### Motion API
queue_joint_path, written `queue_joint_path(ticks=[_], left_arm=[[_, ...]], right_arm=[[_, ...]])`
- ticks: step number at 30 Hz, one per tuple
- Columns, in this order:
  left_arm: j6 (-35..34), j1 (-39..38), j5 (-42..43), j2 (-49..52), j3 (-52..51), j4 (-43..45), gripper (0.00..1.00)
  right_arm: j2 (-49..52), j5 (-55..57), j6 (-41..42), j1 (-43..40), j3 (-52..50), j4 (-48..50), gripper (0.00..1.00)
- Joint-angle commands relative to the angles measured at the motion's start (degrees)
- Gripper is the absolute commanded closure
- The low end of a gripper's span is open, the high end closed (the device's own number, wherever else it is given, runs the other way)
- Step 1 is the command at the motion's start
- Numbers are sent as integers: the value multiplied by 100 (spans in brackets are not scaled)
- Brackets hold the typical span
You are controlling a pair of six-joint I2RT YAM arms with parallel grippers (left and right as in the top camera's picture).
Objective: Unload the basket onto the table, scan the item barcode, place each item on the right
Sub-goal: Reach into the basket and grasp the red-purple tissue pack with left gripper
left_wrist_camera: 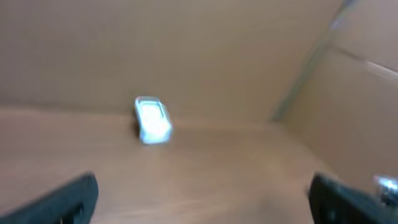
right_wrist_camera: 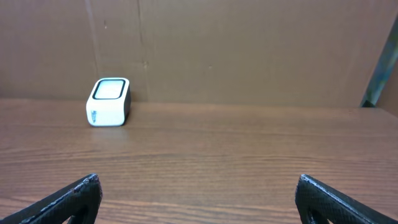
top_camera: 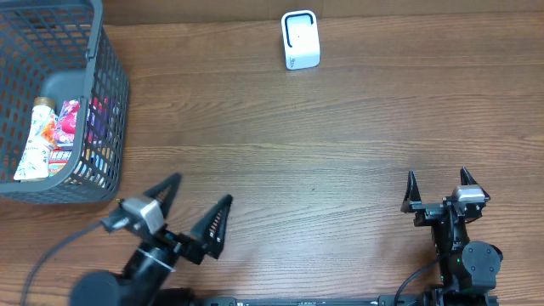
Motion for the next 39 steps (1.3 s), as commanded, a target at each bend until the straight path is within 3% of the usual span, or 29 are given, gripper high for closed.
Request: queue_joint_path(ticks=[1, 3, 5, 9, 11, 15, 19, 21, 24, 27, 32, 39], left_arm=[[1827, 24, -699, 1781, 2280, -2057, 0], [2028, 24, -308, 2787, 3569, -3023, 0], [2546, 26, -446, 3383, 4334, -3333, 0], [1777, 35, -2006, 4701, 6024, -4188, 0], [1878, 37, -2391, 5549, 7180, -4911, 0], [1961, 227, -2439, 7143, 9512, -6177, 0], [1582, 905, -2426, 8199, 11127, -6570, 0], [1198, 1434, -2430, 8487, 11525, -6446, 0], [-199, 2586, -2337, 8684, 11650, -6096, 0], [-800, 3250, -2343, 8752, 11650, -5930, 0], [-977, 3832, -2428, 8863, 11621, -5954, 0], [-986, 3882, -2632, 9311, 11551, -5969, 0]], right_arm=[[-57, 33, -35, 26, -57, 44, 0], [-57, 33, -35, 26, -57, 44, 0], [-57, 33, -35, 26, -57, 44, 0], [-57, 33, -35, 26, -57, 44, 0], [-57, 33, -35, 26, -57, 44, 0], [-57, 33, -37, 26, -57, 44, 0], [-57, 33, -35, 26, -57, 44, 0], [-57, 33, -35, 26, -57, 44, 0], [-57, 33, -35, 26, -57, 44, 0], [-57, 33, -35, 26, -57, 44, 0], [-57, 33, -37, 26, -57, 44, 0], [-57, 33, -37, 26, -57, 44, 0]])
